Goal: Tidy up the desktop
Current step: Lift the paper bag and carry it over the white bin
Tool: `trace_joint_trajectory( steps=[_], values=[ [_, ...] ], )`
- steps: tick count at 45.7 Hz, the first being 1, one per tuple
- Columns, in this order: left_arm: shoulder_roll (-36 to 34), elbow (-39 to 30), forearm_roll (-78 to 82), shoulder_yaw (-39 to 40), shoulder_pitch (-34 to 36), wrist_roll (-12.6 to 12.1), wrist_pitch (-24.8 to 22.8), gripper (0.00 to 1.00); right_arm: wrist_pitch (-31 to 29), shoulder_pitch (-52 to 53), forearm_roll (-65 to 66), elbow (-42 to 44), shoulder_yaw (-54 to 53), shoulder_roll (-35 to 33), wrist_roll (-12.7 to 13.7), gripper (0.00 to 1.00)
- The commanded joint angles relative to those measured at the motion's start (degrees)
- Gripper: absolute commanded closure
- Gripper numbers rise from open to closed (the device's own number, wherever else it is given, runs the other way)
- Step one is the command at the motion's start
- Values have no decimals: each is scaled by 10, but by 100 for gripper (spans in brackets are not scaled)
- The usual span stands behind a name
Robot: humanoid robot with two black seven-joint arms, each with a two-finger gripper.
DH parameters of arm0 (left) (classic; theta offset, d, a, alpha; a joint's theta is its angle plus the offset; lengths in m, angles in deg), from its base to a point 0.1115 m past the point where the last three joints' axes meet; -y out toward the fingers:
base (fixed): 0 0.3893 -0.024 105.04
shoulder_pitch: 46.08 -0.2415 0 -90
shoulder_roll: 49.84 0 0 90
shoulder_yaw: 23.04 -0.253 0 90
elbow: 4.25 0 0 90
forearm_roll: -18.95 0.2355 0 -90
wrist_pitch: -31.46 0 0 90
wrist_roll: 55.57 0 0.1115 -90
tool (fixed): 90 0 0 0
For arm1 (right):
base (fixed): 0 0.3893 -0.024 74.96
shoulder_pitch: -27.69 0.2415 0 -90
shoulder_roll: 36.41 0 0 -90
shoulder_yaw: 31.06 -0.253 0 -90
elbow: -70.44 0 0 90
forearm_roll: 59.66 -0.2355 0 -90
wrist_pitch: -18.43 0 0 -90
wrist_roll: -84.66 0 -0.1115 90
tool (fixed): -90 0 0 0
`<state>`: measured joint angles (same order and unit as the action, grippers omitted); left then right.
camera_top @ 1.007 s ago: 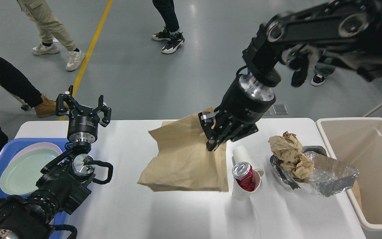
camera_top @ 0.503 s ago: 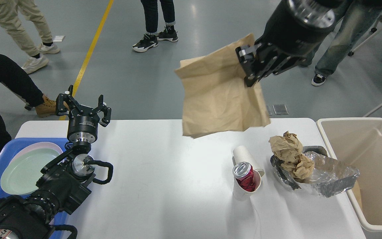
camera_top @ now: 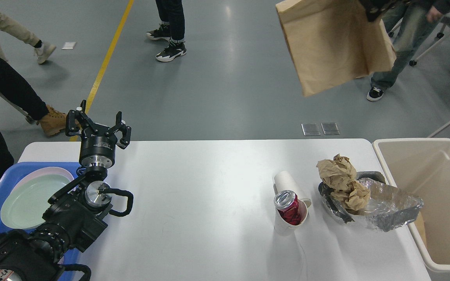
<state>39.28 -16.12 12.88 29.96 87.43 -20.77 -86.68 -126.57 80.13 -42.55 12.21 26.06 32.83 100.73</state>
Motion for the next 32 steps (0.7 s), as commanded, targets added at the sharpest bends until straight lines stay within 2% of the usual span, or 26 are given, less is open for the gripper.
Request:
trace_joint_trajectory(
  steps=[1,7,11,20,32],
  values=[
    [0,0,0,0,0,0,0,4,0,-20,13,49,72,-1,0,100],
    [0,0,0,0,0,0,0,4,7,-83,13,117,163,-5,0,100],
    [0,0,0,0,0,0,0,4,36,-140,14,150,207,-18,-1,100],
    [0,0,0,0,0,0,0,4,139,-286,24,196,243,-61,0,100],
    [0,0,0,0,0,0,0,4,321,-507,27,211,248,-81,-1,100]
  ],
)
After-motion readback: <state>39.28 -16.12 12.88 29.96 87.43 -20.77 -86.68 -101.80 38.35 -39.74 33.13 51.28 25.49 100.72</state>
